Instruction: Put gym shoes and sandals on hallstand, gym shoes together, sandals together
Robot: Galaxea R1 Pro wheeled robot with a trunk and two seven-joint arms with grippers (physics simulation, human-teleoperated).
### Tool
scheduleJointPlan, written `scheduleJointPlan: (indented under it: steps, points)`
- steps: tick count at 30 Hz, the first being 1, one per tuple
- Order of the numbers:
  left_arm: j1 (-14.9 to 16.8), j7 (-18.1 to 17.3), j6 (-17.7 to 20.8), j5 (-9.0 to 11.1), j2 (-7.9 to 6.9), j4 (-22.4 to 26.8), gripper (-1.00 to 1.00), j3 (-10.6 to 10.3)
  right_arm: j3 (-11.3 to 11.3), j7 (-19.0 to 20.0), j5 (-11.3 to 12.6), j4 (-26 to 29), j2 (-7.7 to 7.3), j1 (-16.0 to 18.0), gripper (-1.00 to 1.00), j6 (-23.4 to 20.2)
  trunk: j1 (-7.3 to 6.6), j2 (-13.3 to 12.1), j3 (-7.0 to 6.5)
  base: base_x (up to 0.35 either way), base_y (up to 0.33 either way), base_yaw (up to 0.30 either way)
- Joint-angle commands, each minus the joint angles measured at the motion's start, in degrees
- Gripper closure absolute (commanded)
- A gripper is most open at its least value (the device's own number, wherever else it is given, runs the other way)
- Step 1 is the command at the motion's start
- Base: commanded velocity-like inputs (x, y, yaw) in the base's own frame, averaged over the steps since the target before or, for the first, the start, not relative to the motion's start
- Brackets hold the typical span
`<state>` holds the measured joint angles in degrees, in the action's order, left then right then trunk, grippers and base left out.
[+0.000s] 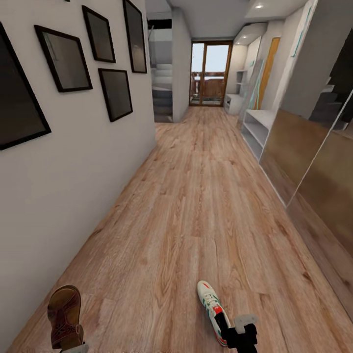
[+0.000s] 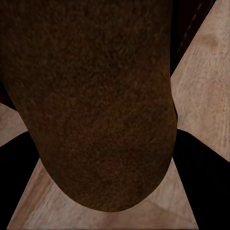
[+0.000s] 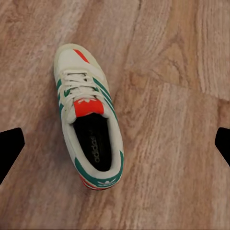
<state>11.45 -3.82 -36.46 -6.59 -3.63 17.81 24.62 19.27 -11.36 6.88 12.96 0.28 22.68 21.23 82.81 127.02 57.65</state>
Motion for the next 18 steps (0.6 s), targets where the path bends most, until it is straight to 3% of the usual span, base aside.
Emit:
scheduleJointPlan:
  steps: [1, 10, 18]
  points:
    - [0.06, -0.29, -0.19, -0.53, 0.03, -0.05, 1.00, 0.51, 0.50, -0.24, 0.60, -0.04, -0.02, 0.02, -1.00, 0.22, -0.01, 0.02, 0.12, 0.000, -0.005, 0.205]
    - [0.06, -0.31, -0.28, -0.55, 0.03, -0.13, 1.00, 0.51, 0.50, -0.23, 0.60, -0.04, -0.02, 0.06, -1.00, 0.22, -0.01, 0.02, 0.74, -0.005, -0.004, 0.204]
    - [0.06, -0.61, -0.47, -0.65, 0.03, -0.08, 1.00, 0.43, 0.64, 0.24, 0.40, -0.04, -0.02, 0.05, -1.00, 0.14, -0.01, 0.02, 1.17, -0.179, -0.109, 0.159]
